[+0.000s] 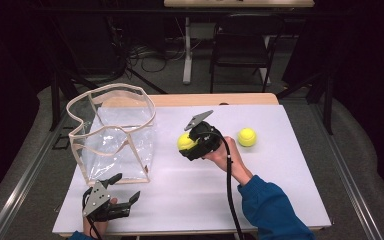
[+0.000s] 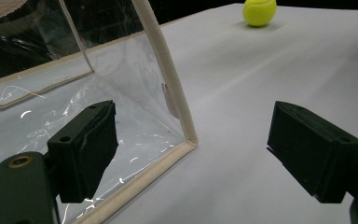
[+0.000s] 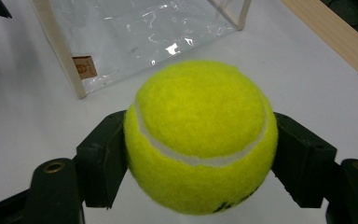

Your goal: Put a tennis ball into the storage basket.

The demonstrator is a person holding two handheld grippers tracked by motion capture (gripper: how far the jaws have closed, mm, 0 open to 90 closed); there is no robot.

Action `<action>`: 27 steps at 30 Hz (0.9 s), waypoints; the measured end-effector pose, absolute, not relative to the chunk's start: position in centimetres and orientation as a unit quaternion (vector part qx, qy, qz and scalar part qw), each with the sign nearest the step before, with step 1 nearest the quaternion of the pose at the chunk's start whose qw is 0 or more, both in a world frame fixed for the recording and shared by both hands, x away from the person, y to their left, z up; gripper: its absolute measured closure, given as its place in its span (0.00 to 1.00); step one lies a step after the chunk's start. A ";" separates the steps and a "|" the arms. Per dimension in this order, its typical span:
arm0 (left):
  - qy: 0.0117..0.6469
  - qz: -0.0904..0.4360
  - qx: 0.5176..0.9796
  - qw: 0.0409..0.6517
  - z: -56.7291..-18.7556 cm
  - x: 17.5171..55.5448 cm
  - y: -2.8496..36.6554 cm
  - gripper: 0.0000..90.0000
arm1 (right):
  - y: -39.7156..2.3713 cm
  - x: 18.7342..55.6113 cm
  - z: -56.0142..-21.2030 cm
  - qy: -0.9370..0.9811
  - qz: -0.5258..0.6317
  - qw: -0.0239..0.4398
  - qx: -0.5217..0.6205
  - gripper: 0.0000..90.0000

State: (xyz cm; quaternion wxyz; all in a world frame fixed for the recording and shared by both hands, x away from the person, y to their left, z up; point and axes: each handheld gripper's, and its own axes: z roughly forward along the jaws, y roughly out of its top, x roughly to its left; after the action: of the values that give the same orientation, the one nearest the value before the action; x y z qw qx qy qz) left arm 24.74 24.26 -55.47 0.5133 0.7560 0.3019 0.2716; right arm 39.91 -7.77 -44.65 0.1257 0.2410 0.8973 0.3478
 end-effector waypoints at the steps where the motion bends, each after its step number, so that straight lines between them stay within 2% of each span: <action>1: 0.302 0.272 0.756 0.513 -55.5 24.7 24.3 0.18 | -7.7 39.9 -44.6 0.898 0.347 0.125 0.241 0.29; 27: 0.303 0.272 0.756 0.513 -55.5 24.7 24.3 0.18 | -6.5 40.9 -41.8 0.896 0.351 0.139 0.232 0.29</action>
State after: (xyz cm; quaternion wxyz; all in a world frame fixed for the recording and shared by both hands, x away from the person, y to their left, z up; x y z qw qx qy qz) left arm 24.70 24.25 -55.47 0.5134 0.7555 0.3027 0.2720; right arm 40.88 -6.47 -41.80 0.1394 0.2323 0.8961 0.3515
